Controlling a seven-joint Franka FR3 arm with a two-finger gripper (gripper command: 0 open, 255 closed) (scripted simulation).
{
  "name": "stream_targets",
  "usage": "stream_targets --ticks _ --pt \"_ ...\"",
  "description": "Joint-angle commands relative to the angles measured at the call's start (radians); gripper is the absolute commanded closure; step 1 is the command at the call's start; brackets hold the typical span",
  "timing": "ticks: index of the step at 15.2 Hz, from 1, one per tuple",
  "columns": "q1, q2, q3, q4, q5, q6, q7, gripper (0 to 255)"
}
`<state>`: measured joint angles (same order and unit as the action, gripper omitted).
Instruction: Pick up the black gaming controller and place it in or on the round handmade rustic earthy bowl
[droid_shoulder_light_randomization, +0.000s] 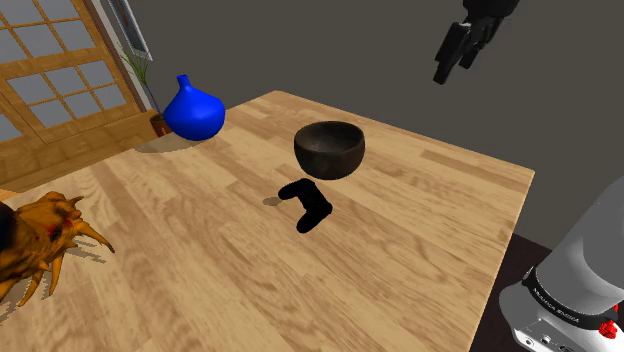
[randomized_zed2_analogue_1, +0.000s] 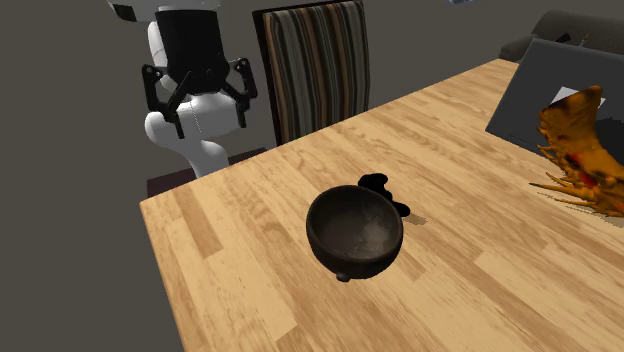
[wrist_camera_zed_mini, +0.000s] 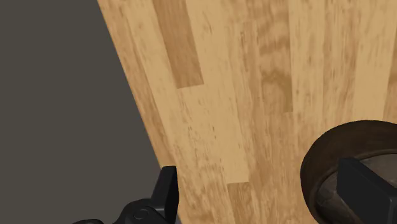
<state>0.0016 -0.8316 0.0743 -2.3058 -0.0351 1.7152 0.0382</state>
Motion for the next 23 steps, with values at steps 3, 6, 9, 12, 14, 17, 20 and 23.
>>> stream_targets --ticks 3,6,9,12,14,17,20,23 --pt "0.01 -0.002 0.04 -0.038 0.022 0.042 0.048 0" --pt "0.024 0.005 0.103 -0.085 0.055 0.109 0.12 0" --pt "0.037 0.026 0.169 -0.12 0.086 0.178 0.193 0" --pt "0.047 0.062 0.238 -0.143 0.111 0.25 0.267 0" --pt "0.05 0.094 0.286 -0.15 0.125 0.299 0.318 0" --pt "0.047 0.152 0.362 -0.15 0.137 0.372 0.396 0" --pt "0.034 0.222 0.444 -0.137 0.136 0.445 0.479 0" --pt "0.007 0.304 0.532 -0.111 0.117 0.514 0.57 0"
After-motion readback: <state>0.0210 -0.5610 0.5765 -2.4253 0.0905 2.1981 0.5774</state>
